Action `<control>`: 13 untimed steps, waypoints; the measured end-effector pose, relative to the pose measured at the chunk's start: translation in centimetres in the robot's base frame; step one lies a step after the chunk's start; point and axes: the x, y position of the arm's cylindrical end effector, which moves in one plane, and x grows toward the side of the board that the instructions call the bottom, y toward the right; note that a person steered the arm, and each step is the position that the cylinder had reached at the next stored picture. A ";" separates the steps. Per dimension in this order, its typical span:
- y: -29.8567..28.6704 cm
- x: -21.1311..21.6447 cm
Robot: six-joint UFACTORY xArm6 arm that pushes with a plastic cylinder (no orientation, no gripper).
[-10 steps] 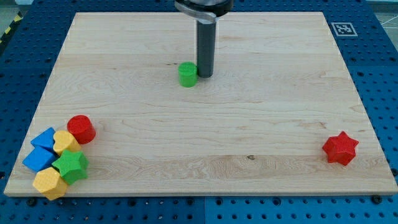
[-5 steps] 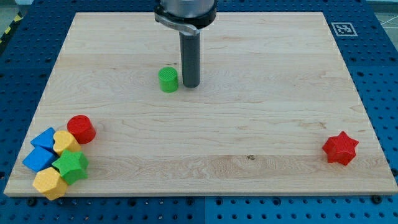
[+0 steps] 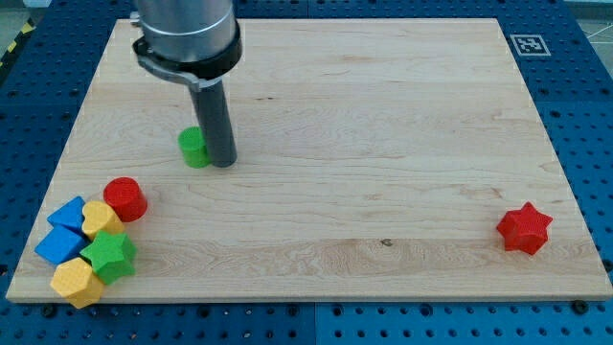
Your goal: Push green circle to red circle
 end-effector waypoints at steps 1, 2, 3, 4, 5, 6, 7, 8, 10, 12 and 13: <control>1.8 -0.1; 2.7 -2.2; 0.5 -3.0; -2.1 -3.0; -4.7 -3.0; -7.0 -2.9; -9.1 -2.7; -11.1 -2.4; -14.5 -1.2; -8.3 -6.6; -5.4 -4.3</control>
